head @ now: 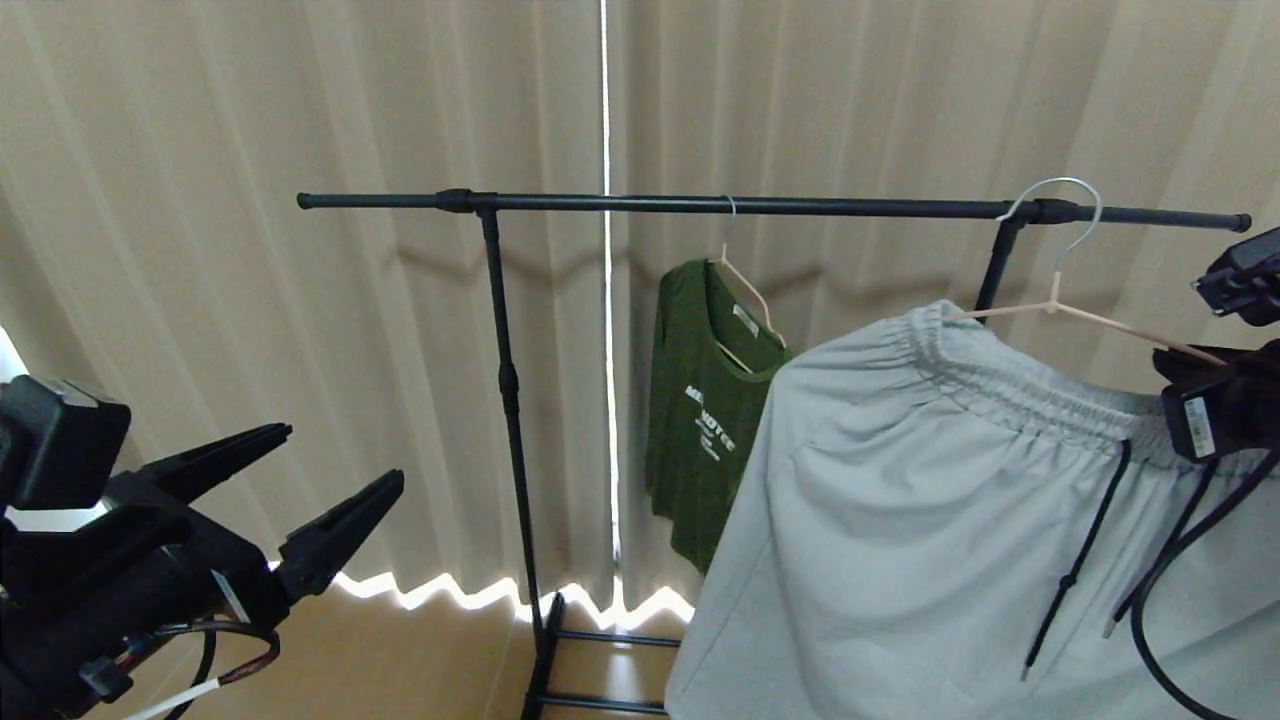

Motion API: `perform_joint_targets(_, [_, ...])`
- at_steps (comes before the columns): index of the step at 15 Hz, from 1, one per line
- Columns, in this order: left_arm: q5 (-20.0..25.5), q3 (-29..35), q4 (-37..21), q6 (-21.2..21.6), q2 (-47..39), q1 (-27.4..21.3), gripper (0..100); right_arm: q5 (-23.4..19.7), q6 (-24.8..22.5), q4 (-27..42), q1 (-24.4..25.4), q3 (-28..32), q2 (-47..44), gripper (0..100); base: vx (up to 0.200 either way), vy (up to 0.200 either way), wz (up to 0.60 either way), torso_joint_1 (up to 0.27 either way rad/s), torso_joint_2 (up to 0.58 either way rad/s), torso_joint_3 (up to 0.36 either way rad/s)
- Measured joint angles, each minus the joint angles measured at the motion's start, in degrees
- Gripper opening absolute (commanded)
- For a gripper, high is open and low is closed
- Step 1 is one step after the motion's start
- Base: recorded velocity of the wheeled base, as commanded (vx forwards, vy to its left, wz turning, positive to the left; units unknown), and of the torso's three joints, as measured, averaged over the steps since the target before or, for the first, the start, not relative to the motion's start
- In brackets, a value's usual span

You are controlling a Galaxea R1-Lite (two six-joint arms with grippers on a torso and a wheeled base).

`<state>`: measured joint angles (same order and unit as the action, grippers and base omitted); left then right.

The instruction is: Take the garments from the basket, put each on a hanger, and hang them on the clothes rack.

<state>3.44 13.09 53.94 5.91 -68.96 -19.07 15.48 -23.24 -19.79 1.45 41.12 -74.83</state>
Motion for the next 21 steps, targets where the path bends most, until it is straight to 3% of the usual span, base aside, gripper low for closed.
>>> perform_joint_targets(5, [0.01,0.4,3.04,-0.23,-2.86,-2.32,100,6.22,-2.29,3.78,-6.38,-0.49,3.72,0,0.0,0.0,0.0,0.0,0.0,0.0])
perform_joint_targets(9, [0.0,-2.01,13.98,0.1,-8.05,-3.39,100,10.35,-4.51,3.91,-6.88,-0.52,4.79,0,0.0,0.0,0.0,0.0,0.0,0.0])
perform_joint_targets(11, [0.06,-2.88,14.42,0.82,-8.98,-3.47,100,10.87,-4.82,3.84,-6.9,-0.52,4.95,0,0.0,0.0,0.0,0.0,0.0,0.0])
perform_joint_targets(21, [0.09,-4.36,14.42,2.32,-6.73,-4.89,100,10.79,-4.79,3.29,-6.92,-0.39,4.49,0,0.2,0.0,0.0,0.0,0.0,0.004])
